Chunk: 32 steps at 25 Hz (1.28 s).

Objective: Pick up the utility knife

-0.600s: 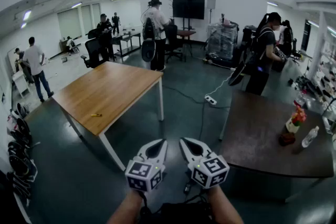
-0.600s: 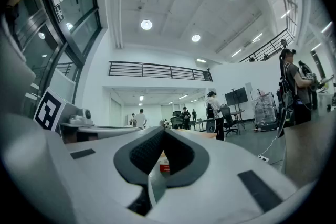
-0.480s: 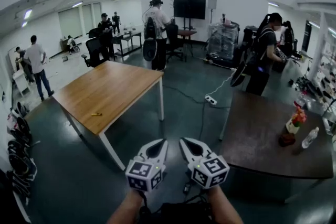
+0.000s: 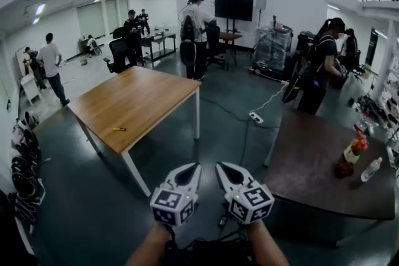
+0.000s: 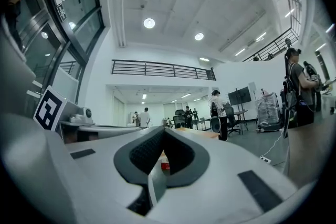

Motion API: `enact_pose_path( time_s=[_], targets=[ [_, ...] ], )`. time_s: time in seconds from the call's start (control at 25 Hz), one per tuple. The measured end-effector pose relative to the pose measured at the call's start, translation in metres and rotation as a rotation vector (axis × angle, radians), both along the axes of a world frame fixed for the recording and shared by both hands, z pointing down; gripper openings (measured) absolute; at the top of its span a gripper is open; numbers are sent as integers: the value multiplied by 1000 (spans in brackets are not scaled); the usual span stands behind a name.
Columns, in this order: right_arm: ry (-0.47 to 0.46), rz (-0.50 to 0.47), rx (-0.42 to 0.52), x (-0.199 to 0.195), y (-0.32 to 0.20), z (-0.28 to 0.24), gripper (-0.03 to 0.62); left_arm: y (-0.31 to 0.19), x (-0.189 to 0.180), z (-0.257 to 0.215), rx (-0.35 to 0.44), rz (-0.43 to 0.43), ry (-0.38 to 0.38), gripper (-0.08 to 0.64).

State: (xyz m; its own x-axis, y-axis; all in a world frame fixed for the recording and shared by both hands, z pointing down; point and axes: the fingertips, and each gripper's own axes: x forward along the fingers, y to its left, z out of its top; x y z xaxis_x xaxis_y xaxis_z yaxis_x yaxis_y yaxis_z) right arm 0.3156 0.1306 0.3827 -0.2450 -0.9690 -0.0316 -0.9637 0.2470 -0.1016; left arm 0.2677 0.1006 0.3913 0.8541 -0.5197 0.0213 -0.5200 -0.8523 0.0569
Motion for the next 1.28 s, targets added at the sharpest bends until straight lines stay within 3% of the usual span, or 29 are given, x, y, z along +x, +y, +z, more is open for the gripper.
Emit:
enact_pose_path(
  time_s=[0.32, 0.72, 0.96, 1.28],
  targets=[
    [24, -120, -12, -48, -26, 9, 11, -21, -58, 17, -38, -134, -2, 6],
    [33, -308, -53, -145, -97, 26, 11, -88, -168, 38, -87, -344, -14, 6],
    [68, -364, -106, -206, -154, 42, 12, -138, -233, 47, -113, -394, 13, 6],
    [82, -359, -108, -277, -217, 44, 12, -191, -309, 58, -137, -435, 4, 6]
  ],
)
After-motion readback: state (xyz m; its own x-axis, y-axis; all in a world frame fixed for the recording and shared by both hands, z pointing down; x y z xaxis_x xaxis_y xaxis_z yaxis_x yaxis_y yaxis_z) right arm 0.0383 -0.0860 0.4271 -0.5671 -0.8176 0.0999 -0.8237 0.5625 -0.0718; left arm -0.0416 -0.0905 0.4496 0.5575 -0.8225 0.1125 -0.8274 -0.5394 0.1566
